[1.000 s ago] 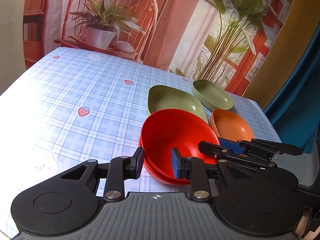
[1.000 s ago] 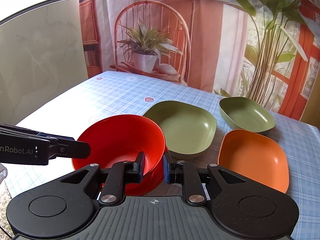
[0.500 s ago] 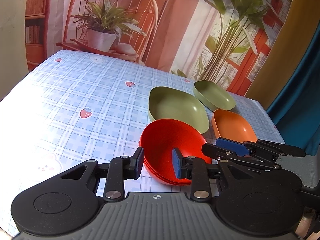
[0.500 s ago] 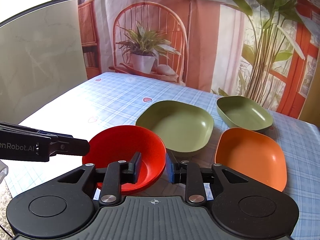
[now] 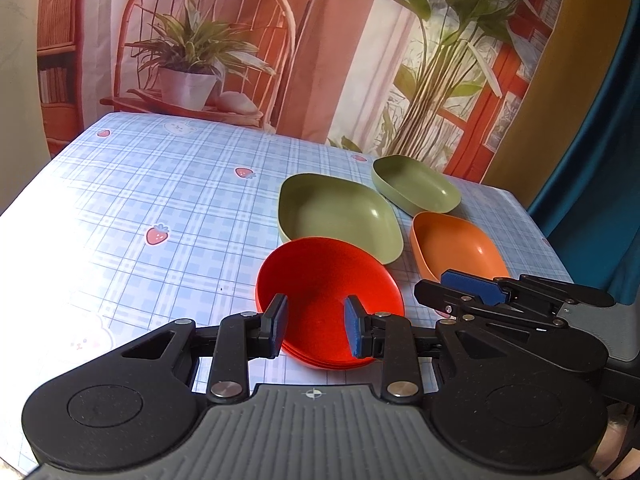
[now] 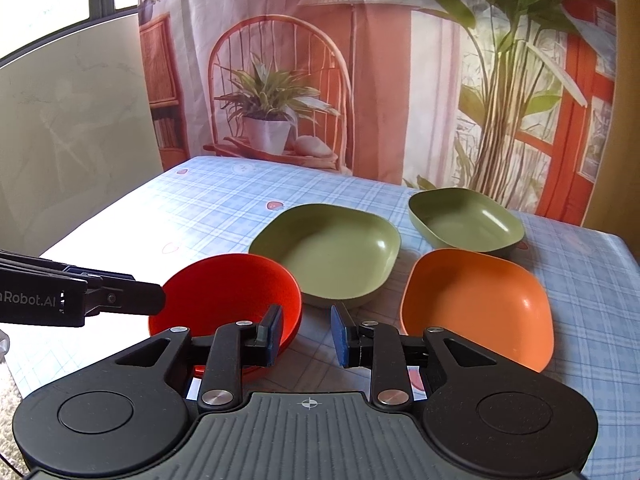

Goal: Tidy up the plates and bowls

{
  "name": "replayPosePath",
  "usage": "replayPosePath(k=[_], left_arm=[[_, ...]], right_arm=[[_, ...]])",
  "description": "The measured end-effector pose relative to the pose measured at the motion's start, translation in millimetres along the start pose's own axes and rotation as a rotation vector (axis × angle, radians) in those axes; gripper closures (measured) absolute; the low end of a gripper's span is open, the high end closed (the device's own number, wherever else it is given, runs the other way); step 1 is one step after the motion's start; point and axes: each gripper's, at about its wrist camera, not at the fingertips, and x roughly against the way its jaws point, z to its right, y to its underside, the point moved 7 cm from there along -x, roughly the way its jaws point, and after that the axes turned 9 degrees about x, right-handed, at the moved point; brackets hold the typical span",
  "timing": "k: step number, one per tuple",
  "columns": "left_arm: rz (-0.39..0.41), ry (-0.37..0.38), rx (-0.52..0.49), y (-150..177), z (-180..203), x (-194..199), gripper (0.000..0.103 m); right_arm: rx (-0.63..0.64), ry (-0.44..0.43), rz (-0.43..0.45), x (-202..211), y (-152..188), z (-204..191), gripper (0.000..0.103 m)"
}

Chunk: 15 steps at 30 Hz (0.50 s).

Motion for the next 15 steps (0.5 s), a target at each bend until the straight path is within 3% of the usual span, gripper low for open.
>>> replayPosePath(k=[15], left_arm=[[-0.025,-0.012,-0.099,-8,35,-14,0.071]], right_arm=[[-0.123,0.08,0.039,9,25,86,0.078]])
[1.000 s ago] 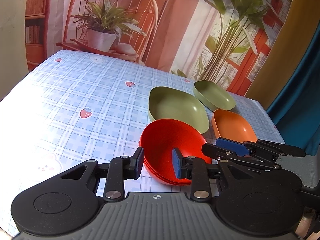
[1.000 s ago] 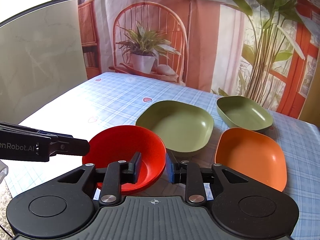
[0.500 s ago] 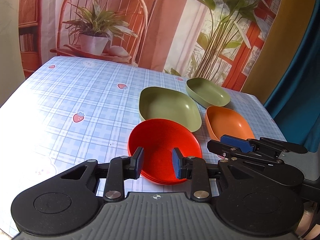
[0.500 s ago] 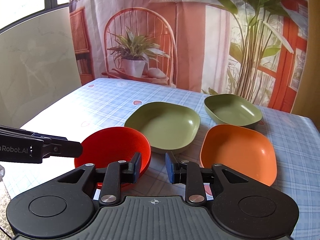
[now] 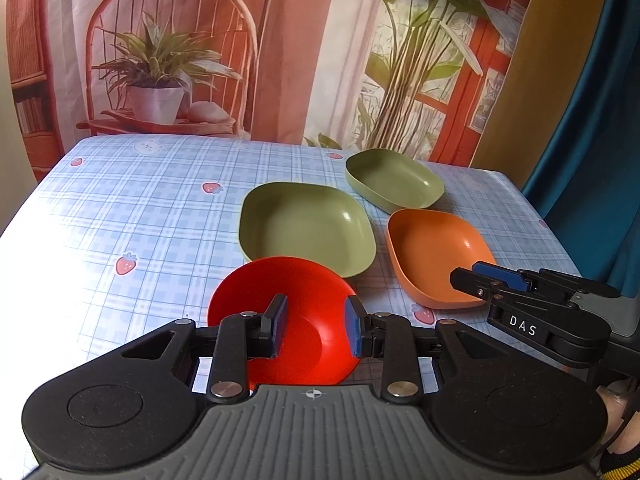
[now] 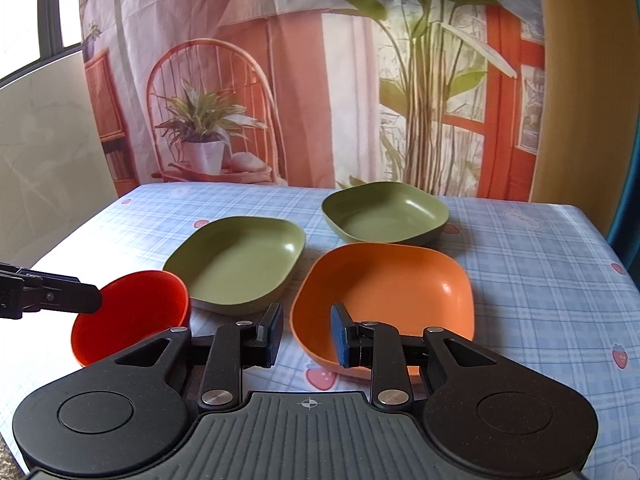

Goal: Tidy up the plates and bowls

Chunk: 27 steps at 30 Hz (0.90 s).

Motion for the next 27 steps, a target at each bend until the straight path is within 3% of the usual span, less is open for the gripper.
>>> replayPosePath(k=[15,27], left_arm=[[-0.001,-0.015,-0.038,-19,20,-15,0.071],[-0.049,0.021,-0.089,-10,53,-44,0.071]], right_arm=[[-0.064,0.045,0.022,-12,6,52,0.078],[-0.138,0.109,0.01,-21,31,90,0.076]])
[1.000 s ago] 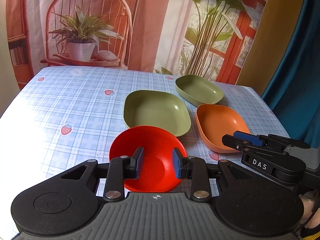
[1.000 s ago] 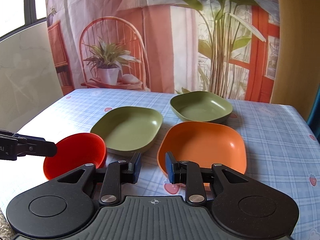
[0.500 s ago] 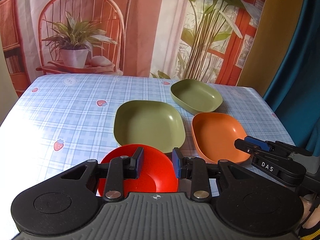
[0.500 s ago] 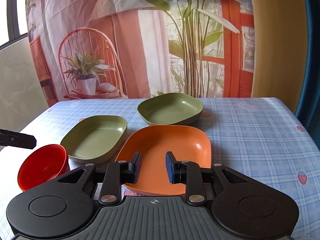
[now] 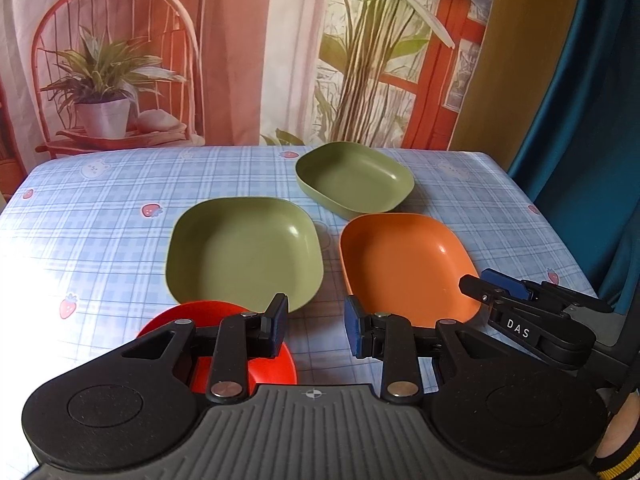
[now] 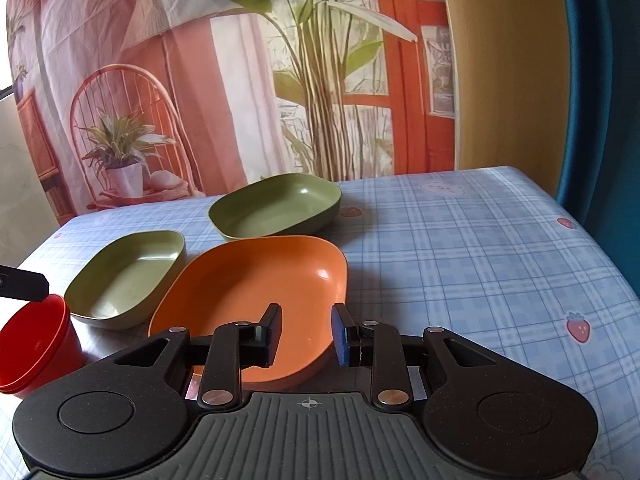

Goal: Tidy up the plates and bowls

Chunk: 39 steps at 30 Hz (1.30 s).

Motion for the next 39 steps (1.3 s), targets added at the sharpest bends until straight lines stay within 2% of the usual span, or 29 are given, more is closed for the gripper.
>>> replayPosePath(k=[11,17,24,33,39], left_arm=[[-0.068,0.023,-0.046,9,31,-41,0.071],[-0.103,0.023,-0.029,15,38,-62,0.071],[-0.12,0.017,-0.006,20,40,-80,0.071],[-0.102,0.022,-0.025,19,43,-82,0.071],[-0.092,0.055,-0.053,18,48,-72,0.071]], right_arm=[[-0.085,-0.038,-0.014,-9,24,16,0.077],[-0.06,-0.062,-0.001,-9,24,9,0.08],[-0.09,-0.091,-0.001,-10,24,12,0.08],[-0.104,-0.097,-0.001,-10,25,14,0.08],[-0.104,-0.067,0.014,-2,22,14,0.081]])
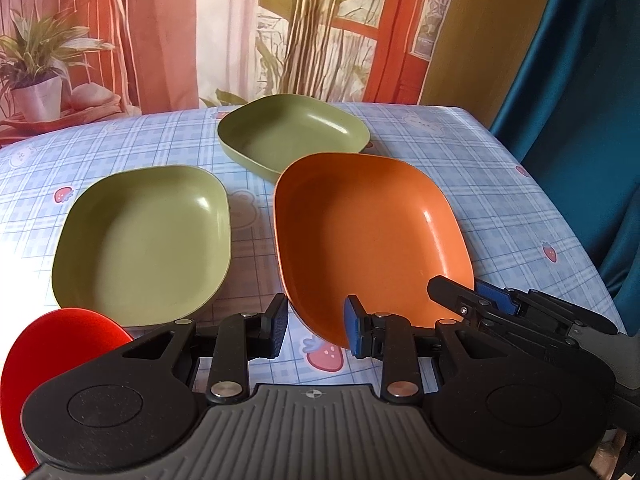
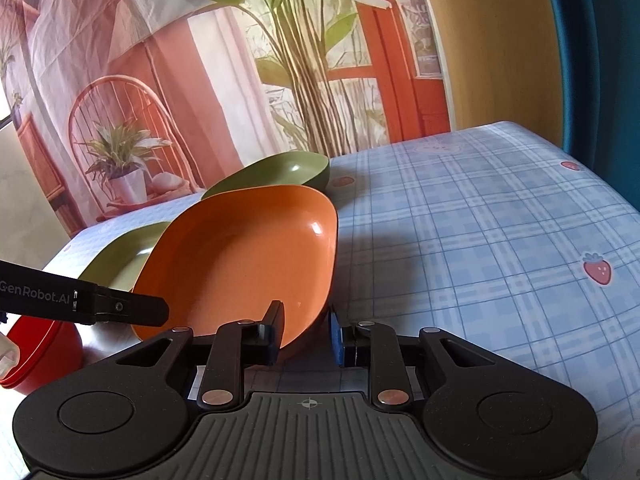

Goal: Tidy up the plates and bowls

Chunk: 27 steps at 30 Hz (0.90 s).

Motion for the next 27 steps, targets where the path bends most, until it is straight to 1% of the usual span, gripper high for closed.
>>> replayPosePath(k=[3,5,7,9,14,19,22,27], left_arm=[[0.015,0.019,-0.035,-4,5,8,0.071],[0.03,0.026,-0.054,-7,5,15,0.071],[0.033,0.037,-0.05,-10,-1,20,0.071],[0.035,0.055,-0.025,-14,-11,25,0.071],[0.048,0.088,0.042,-34,-46,42,0.071],[0.058,0.081,0.088,-47,-90,50,0.071],[0.058,0.064,0.106,-53,-113,48,0.071],[0.038,0.044,0.134,-55,-145,40,0.071]], right_arm=[[0.007,0.018,-0.003,4,-6,-2,0.081],[0.005,0.021,0.011,8,-15,-5,0.081],[0.028,0.021,0.023,11,-26,-12,0.081],[0.053,0.012,0.034,11,-40,-21,0.081],[0.075,-0.042,0.039,1,-72,-50,0.081],[0.107,-0.103,0.024,-21,-95,-89,0.081],[0.141,-0.124,0.003,-37,-101,-115,0.081],[0.173,-0.136,-0.063,-61,-93,-147,0.081]])
